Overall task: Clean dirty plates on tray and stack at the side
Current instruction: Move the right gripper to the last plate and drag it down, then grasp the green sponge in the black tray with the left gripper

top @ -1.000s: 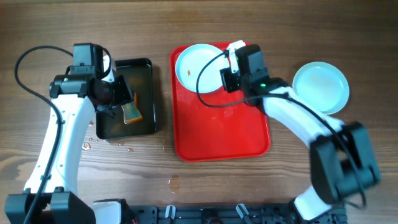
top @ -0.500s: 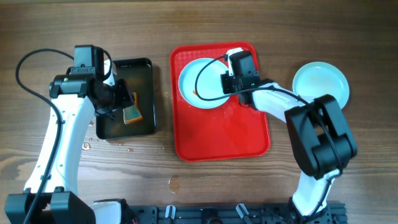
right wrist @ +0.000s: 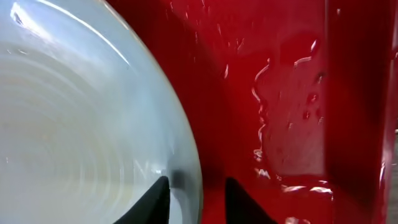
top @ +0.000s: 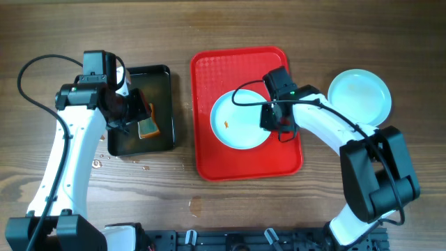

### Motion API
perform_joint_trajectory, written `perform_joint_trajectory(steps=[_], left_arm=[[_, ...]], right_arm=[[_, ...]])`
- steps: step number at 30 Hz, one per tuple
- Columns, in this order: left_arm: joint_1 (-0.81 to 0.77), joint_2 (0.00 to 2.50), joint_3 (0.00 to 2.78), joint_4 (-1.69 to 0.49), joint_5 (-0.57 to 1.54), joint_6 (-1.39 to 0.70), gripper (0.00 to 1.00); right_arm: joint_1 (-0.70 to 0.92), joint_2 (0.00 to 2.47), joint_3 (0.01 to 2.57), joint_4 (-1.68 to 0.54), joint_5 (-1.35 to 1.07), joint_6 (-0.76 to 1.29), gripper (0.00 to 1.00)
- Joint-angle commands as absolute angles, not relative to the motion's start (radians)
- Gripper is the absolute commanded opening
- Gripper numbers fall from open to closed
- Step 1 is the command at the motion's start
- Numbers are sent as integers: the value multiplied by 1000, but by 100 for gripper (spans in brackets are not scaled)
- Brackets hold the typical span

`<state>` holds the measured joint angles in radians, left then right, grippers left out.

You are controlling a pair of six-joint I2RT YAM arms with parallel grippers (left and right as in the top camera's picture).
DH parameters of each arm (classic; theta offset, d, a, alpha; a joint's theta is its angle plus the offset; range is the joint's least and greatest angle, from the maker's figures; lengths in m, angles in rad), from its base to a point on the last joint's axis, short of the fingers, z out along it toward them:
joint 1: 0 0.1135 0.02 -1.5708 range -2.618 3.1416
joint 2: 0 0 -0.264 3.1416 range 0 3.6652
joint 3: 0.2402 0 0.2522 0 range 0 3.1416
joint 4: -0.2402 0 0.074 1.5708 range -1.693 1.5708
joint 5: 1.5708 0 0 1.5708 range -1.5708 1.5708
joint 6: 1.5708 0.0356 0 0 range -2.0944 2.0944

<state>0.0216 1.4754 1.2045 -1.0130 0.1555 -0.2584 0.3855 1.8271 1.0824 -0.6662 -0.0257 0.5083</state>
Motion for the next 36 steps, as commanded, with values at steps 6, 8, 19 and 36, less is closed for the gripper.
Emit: perform_joint_trajectory(steps=[6, 8, 19, 36], left_arm=[[23, 1470, 1202, -1007, 167, -238, 50], [23, 1470, 1202, -1005, 167, -238, 50], [23, 1473, 1186, -989, 159, -239, 49], [23, 1500, 765, -513, 59, -251, 52]], right_arm=[[382, 1810, 1069, -534, 27, 155, 34], [382, 1810, 1061, -483, 27, 71, 29], [372, 1811, 1027, -524, 22, 307, 4], [372, 1811, 1027, -599, 0, 382, 4]])
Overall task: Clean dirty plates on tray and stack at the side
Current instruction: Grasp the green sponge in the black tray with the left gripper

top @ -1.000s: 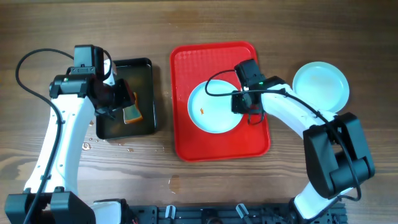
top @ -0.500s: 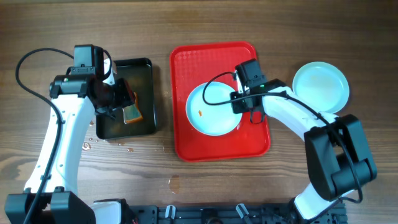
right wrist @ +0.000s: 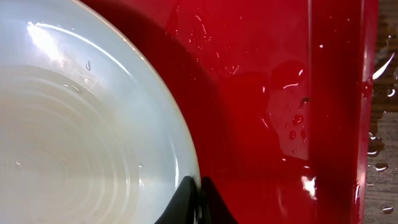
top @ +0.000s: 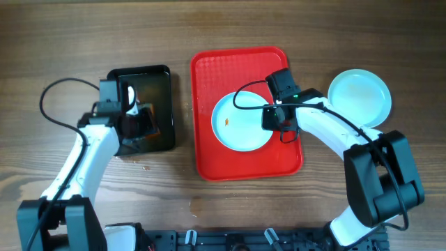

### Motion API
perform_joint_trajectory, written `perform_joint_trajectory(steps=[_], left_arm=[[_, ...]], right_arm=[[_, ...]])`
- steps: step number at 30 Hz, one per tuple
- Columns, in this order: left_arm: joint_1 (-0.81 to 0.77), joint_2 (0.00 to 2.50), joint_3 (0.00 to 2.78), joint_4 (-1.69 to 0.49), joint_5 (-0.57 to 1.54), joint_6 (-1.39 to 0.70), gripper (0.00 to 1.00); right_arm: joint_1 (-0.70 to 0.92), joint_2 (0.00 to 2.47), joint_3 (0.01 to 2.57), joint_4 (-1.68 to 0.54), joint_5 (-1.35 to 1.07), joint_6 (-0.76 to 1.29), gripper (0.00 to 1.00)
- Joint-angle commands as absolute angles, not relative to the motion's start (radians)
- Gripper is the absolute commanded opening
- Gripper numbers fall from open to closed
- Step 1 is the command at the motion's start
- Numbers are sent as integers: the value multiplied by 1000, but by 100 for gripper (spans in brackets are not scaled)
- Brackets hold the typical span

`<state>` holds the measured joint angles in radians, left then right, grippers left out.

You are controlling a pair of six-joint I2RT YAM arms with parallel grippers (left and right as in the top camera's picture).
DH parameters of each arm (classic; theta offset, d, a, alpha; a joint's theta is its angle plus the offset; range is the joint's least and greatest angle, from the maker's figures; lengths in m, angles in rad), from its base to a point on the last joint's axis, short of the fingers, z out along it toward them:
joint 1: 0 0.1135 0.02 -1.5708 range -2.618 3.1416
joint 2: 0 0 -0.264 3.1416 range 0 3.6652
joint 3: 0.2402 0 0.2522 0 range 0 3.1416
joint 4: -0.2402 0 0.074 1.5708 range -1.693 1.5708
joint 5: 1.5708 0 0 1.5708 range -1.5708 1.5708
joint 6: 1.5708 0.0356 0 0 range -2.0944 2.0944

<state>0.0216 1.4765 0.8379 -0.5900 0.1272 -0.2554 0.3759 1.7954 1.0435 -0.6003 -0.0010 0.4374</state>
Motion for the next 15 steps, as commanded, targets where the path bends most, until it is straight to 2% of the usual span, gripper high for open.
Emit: perform_joint_trajectory(steps=[1, 3, 4, 6, 7, 11, 14, 15], left_arm=[[23, 1509, 746, -477, 59, -251, 52], [23, 1539, 718, -401, 59, -255, 45], [23, 1550, 712, -379, 59, -254, 37], [23, 1580, 710, -341, 63, -254, 9], [23, 1586, 710, -335, 65, -257, 4], [23, 1563, 752, -406, 70, -257, 4], [23, 1501, 876, -589, 68, -237, 4], [23, 1488, 900, -616, 61, -238, 20]], right_arm=[[372, 1811, 1027, -599, 0, 373, 5], [372, 1811, 1027, -599, 0, 365, 10], [372, 1811, 1027, -599, -1, 365, 11], [372, 1811, 1027, -602, 0, 363, 11], [372, 1811, 1027, -603, -1, 363, 11], [372, 1811, 1027, -607, 0, 363, 11], [372, 1811, 1027, -607, 0, 362, 11], [372, 1811, 1027, -607, 0, 363, 11]])
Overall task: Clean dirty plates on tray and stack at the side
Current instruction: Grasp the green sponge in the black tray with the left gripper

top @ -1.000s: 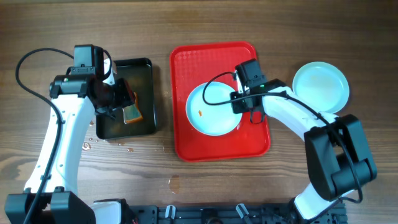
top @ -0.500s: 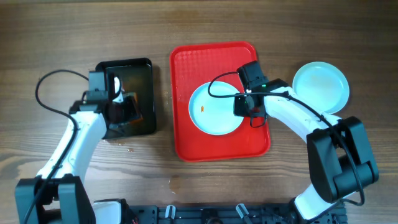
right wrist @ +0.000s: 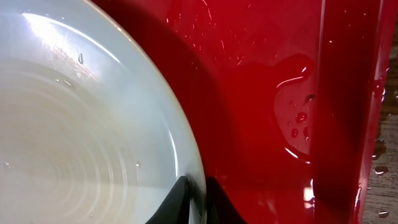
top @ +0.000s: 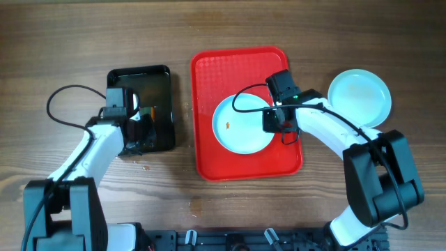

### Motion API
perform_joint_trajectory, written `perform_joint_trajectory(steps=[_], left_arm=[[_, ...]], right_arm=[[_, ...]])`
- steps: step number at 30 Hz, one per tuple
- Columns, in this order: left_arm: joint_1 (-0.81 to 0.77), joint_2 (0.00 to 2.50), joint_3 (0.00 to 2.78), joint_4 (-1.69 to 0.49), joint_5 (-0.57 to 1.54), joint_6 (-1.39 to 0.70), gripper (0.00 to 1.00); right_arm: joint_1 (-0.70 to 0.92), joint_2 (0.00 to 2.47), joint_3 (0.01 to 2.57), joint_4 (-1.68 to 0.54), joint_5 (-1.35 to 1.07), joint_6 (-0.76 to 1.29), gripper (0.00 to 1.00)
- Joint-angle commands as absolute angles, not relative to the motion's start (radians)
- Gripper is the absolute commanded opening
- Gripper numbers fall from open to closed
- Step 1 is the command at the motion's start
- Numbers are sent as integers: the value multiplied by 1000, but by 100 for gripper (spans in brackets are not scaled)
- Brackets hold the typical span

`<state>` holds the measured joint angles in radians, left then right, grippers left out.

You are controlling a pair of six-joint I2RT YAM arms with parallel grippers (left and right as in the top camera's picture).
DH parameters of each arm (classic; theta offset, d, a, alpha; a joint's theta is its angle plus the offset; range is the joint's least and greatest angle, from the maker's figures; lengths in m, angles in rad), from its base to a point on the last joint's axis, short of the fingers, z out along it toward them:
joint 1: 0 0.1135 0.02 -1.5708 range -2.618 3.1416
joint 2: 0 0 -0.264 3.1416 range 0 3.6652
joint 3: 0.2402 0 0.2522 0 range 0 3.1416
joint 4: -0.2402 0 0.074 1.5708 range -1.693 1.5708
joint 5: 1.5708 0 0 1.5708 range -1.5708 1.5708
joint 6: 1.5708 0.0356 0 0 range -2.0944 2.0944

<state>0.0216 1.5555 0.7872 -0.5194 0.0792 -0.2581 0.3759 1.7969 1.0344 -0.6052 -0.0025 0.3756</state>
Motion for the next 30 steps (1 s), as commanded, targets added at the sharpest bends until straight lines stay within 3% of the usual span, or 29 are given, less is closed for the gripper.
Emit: perform_joint_trajectory(steps=[1, 2, 3, 11, 16, 17, 18, 19, 24, 28, 30], left_arm=[[23, 1477, 912, -622, 61, -238, 31], [23, 1467, 913, -615, 60, -237, 43], [23, 1467, 913, -607, 51, -237, 46], [23, 1591, 860, -495, -14, -238, 52], [23, 1716, 844, -477, 47, -239, 39], [23, 1727, 844, -474, 59, -239, 32], [23, 1735, 844, -474, 72, -239, 15], [23, 1734, 846, -472, 81, -239, 4], [23, 1674, 908, -538, 142, -239, 4], [1, 1594, 1006, -641, 149, -239, 4], [-28, 1559, 1053, -681, 150, -239, 4]], right_arm=[[372, 1811, 1027, -607, 0, 362, 11], [372, 1811, 1027, -607, 0, 362, 11], [372, 1811, 1027, -607, 0, 363, 11], [372, 1811, 1027, -607, -1, 364, 11], [372, 1811, 1027, -607, -1, 366, 11], [372, 1811, 1027, -607, -1, 366, 11], [372, 1811, 1027, -607, -1, 365, 11], [372, 1811, 1027, -607, -1, 361, 10], [372, 1811, 1027, -595, 0, 283, 5], [372, 1811, 1025, -584, 0, 264, 15], [372, 1811, 1025, -585, -1, 266, 12]])
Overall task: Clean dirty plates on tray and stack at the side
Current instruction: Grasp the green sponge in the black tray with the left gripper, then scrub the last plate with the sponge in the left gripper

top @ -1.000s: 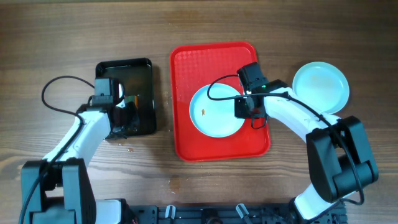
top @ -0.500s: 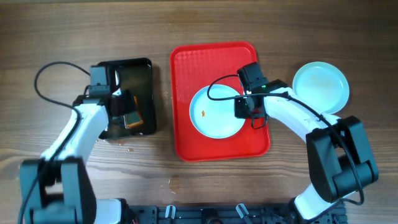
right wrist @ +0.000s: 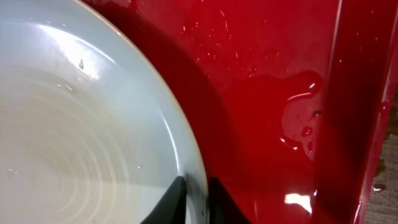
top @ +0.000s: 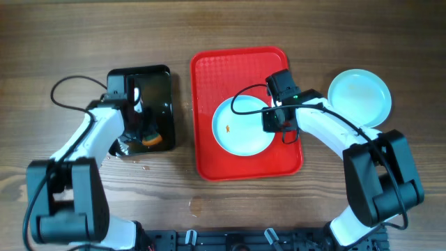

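Note:
On the red tray [top: 209,157] lies a light blue plate [top: 240,125] with a small orange stain [top: 228,126]. My right gripper [top: 273,120] is at the plate's right rim. In the right wrist view its two dark fingers [right wrist: 176,200] stand either side of the rim of the plate [right wrist: 74,124], shut on it. A second light blue plate [top: 359,97] rests on the table right of the tray. My left gripper [top: 139,125] is down in the black basin [top: 164,77], next to an orange sponge [top: 150,140]; its jaws are hidden.
Water drops and a puddle [right wrist: 298,118] lie on the tray floor near its right wall. Drops also wet the wood in front of the basin [top: 146,166]. The arm cables loop over the left table side and over the tray.
My left arm has swung further back and its gripper sits lower in the basin, with the sponge now showing at the near right. My right gripper still grips the plate rim, slightly turned.
At first my right fingers stood open astride the plate's rim and my left gripper was at the sponge over the basin. Then the right fingers were shut on the rim and have stayed there. The left arm folded in over the basin at each later moment.

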### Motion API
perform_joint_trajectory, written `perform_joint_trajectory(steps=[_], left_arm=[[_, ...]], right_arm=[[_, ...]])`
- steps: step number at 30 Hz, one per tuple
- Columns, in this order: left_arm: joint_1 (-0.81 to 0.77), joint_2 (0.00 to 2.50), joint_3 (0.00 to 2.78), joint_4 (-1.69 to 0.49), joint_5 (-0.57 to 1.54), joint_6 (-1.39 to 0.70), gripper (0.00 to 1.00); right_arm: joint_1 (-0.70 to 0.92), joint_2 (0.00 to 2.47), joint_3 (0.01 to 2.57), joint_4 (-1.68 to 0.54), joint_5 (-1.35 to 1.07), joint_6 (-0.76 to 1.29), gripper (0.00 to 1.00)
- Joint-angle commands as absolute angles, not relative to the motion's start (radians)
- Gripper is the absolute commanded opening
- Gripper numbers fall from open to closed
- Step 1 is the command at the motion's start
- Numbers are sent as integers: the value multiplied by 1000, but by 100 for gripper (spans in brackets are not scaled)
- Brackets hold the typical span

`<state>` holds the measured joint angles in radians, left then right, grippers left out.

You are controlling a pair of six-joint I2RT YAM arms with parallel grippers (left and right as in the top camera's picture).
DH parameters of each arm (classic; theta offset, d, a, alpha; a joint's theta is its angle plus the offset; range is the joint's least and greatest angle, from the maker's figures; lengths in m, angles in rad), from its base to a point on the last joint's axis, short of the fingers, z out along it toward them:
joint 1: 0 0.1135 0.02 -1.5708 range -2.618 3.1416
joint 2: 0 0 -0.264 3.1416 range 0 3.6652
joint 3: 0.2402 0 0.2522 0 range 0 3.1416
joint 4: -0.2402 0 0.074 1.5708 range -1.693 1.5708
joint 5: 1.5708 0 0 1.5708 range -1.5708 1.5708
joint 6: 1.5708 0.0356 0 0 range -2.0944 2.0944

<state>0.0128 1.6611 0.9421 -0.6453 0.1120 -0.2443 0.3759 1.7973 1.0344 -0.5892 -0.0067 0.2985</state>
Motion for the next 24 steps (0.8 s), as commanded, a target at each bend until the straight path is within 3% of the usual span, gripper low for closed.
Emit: perform_joint_trajectory(steps=[1, 15, 24], left_arm=[[-49, 1543, 1069, -691, 157, -239, 4], [-519, 1677, 1079, -455, 224, -479, 4], [-617, 1878, 1079, -403, 224, -541, 4]], right_arm=[[372, 1811, 1025, -585, -1, 268, 7], [372, 1811, 1025, -581, -49, 348, 5], [372, 1811, 1025, -582, -54, 370, 4]])
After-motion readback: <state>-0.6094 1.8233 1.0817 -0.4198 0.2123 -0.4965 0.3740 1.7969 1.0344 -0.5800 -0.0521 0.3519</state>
